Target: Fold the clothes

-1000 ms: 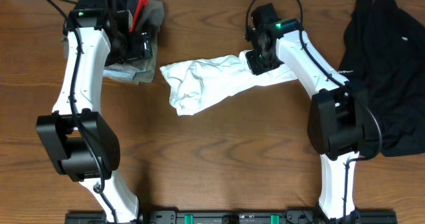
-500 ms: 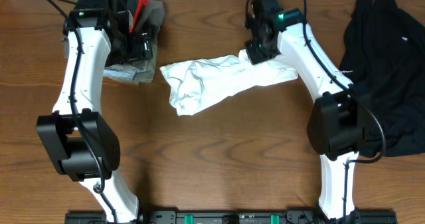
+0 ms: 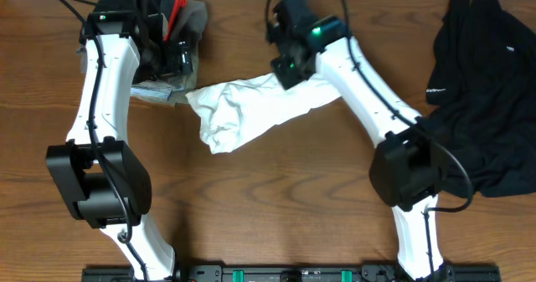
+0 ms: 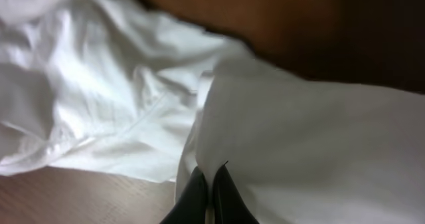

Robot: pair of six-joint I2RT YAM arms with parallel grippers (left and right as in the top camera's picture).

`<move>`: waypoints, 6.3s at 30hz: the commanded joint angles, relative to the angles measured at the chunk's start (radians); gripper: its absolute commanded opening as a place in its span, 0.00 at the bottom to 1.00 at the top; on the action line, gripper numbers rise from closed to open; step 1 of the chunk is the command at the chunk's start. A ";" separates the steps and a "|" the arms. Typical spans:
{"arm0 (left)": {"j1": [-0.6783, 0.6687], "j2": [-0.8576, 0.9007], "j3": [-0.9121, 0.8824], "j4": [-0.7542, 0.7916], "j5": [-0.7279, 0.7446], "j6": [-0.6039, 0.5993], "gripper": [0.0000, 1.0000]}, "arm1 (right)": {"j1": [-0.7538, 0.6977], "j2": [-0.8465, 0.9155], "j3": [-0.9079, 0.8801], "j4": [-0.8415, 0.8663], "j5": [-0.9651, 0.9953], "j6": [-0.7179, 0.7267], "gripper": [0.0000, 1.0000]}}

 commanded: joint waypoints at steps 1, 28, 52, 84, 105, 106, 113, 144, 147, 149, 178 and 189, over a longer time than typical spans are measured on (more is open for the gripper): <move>0.005 -0.019 0.027 -0.005 -0.002 -0.002 0.95 | 0.026 -0.004 -0.080 0.024 -0.016 -0.010 0.24; -0.044 -0.019 0.025 -0.005 -0.002 -0.002 0.95 | -0.123 0.041 -0.091 0.063 -0.156 -0.033 0.01; -0.100 -0.018 0.016 -0.015 -0.002 -0.002 0.95 | -0.188 0.001 -0.098 0.146 -0.158 0.054 0.32; -0.144 -0.018 -0.013 0.015 0.020 -0.062 0.96 | -0.399 0.153 -0.099 0.003 0.028 0.213 0.01; -0.187 0.074 -0.245 0.074 0.378 0.010 0.96 | -0.405 0.153 -0.100 0.074 -0.027 0.304 0.01; -0.189 0.074 -0.256 0.074 0.387 0.010 0.96 | -0.405 0.153 -0.100 0.075 -0.027 0.304 0.01; -0.193 0.074 -0.341 0.130 0.467 0.002 0.96 | -0.401 0.153 -0.100 0.082 -0.027 0.304 0.01; -0.250 0.075 -0.475 0.298 0.322 -0.171 0.96 | -0.398 0.153 -0.100 0.082 -0.019 0.266 0.02; -0.288 0.075 -0.475 0.330 0.363 -0.179 0.96 | -0.398 0.153 -0.100 0.081 -0.020 0.267 0.02; -0.322 0.076 -0.475 0.360 0.365 -0.210 0.96 | -0.397 0.153 -0.100 0.079 -0.020 0.267 0.02; -0.130 0.065 -0.472 0.241 0.196 -0.024 0.06 | -0.396 0.152 -0.099 -0.069 -0.228 0.225 0.05; -0.080 0.064 -0.409 0.207 0.195 0.286 0.06 | -0.400 0.078 -0.090 -0.036 -0.737 -0.015 0.35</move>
